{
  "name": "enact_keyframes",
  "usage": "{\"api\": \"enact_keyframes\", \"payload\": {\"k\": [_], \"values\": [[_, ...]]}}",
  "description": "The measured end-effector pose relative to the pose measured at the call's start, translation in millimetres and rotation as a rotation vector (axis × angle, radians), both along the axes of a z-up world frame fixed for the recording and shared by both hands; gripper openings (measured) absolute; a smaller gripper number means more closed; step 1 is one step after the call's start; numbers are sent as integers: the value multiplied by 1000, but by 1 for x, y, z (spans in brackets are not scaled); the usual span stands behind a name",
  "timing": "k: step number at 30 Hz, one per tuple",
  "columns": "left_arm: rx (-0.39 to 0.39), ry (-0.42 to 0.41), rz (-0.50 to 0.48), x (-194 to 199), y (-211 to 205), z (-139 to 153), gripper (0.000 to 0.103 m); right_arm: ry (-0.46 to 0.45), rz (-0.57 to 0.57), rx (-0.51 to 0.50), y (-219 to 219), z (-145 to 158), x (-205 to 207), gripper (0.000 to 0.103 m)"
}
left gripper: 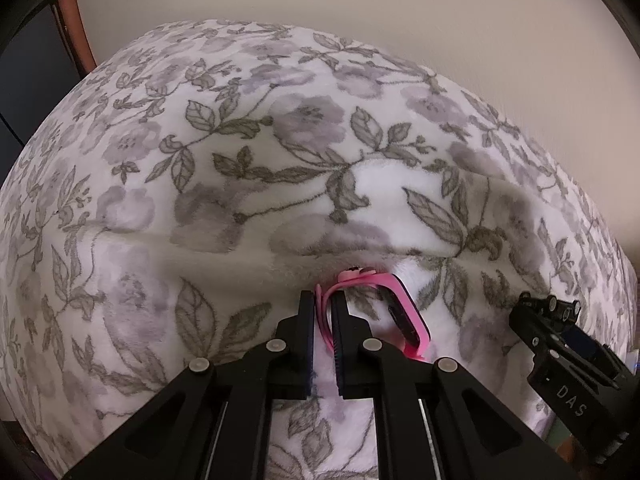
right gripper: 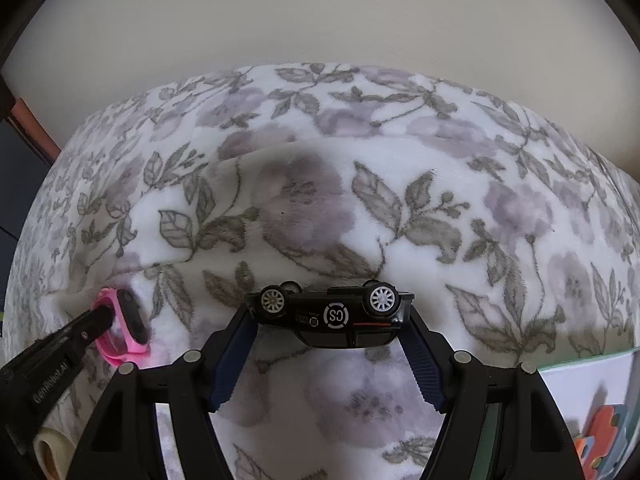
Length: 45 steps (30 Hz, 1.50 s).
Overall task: Organize rigid objects
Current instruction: 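Lift the pink band and toy car and carry both toward the tray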
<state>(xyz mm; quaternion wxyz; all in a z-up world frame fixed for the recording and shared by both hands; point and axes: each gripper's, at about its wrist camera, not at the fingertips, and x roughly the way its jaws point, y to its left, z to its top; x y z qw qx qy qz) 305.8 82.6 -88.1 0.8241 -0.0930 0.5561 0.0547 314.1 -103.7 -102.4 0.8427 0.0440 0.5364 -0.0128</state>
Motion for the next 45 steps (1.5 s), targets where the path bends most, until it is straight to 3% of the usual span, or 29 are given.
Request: {"api": "enact_keyframes", "payload": {"k": [11,20,30,45], "values": [[-30,-74,21,-5,11,29,8,-33,-4,2,-4,17,-6,74],[-49,-77,12,-9,7,38,8,-48,-18,0,-9,34,-29,74],[-45,-87,-15,-24,-7,62,8,-90,-81,34,-32,65,-83,74],[-40,-158,-37,-86,-31,137,8,-165,-139,56,-64,109,-170,74]]}}
